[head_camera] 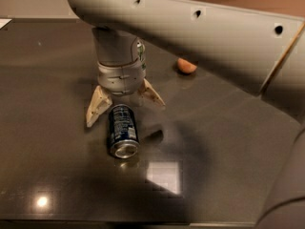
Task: Place pepsi can upright
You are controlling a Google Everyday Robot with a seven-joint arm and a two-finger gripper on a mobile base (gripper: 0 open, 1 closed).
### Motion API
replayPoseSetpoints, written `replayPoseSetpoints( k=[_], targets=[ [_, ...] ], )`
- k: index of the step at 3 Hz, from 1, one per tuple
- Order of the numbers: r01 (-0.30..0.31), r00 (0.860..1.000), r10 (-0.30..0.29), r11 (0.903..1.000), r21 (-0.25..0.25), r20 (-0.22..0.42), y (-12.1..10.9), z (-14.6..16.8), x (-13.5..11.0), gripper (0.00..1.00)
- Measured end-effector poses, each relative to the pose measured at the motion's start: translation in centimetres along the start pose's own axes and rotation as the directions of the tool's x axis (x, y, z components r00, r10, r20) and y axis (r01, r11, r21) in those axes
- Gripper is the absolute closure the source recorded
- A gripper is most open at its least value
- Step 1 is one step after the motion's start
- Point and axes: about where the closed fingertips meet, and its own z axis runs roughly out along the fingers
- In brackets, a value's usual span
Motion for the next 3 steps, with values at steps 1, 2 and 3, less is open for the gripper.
replayPoseSetpoints(
  k=[1, 2, 3],
  targets=[
    [-0.014, 1.000, 0.014, 0.9999, -0.009, -0.019, 0.1, 0.5, -0.3, 0.00],
    [-0.010, 0.999, 0.009, 0.9998, -0.016, -0.033, 0.8, 0.8, -0.6, 0.00],
    [0.000, 0.999, -0.001, 0.9999, -0.016, -0.042, 1.5, 0.9, -1.0, 0.00]
  ],
)
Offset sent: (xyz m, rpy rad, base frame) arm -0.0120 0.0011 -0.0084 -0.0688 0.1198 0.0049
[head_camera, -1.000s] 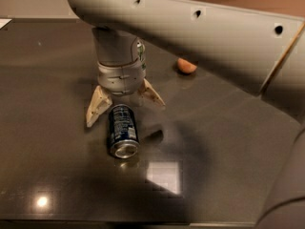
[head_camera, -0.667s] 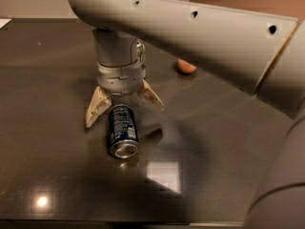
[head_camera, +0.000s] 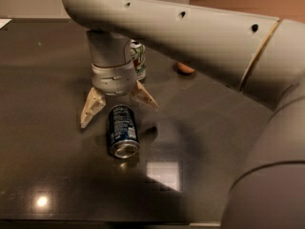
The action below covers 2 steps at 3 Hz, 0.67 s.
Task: Place pepsi can upright
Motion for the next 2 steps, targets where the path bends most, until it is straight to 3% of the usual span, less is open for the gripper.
replayPoseSetpoints(
  k=[1, 2],
  targets=[
    [0.010, 1.000, -0.010, 0.9999, 0.004, -0.011, 0.45, 0.28, -0.30, 0.18],
    [0.024, 0.999, -0.024, 0.9997, 0.009, -0.021, 0.47, 0.51, -0.19, 0.42]
  ],
)
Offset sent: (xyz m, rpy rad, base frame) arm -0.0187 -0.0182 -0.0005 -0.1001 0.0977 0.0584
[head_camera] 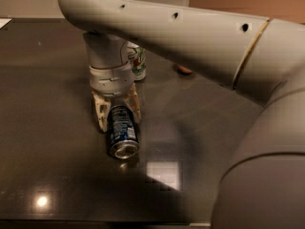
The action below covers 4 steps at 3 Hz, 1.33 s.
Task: Place pepsi can upright
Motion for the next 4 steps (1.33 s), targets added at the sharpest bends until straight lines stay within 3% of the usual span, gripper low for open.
replayPoseSetpoints(
  k=[1, 2, 3, 4],
  targets=[
    [0.015, 1.000, -0.015, 0.9999, 0.002, 0.000, 0.0, -0.1, 0.2, 0.65],
    [0.066, 0.996, -0.066, 0.9978, -0.005, 0.065, -0.4, -1.8, 0.0, 0.87],
    [0.168, 0.970, -0.159, 0.9853, -0.033, 0.183, -1.5, -4.8, -0.6, 1.00],
    [0.290, 0.908, -0.261, 0.9563, -0.041, 0.328, -3.1, -7.5, -0.2, 1.00]
  ],
)
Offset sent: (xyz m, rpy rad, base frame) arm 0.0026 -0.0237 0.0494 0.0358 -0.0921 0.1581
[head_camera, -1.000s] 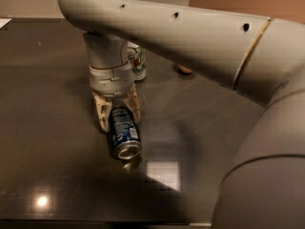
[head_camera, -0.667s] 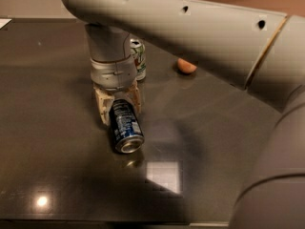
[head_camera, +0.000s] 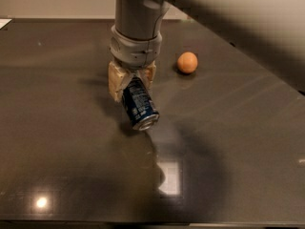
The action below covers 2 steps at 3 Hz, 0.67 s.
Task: Place pepsi can upright
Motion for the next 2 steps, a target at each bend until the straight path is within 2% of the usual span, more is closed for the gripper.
replayPoseSetpoints(
  k=[1, 2],
  targets=[
    [0.103, 0.978, -0.090, 0.9929, -0.059, 0.190, -0.8, -2.7, -0.1, 1.00],
    [0.200, 0.915, -0.151, 0.9751, -0.096, 0.373, -0.8, -5.2, 0.2, 1.00]
  ],
)
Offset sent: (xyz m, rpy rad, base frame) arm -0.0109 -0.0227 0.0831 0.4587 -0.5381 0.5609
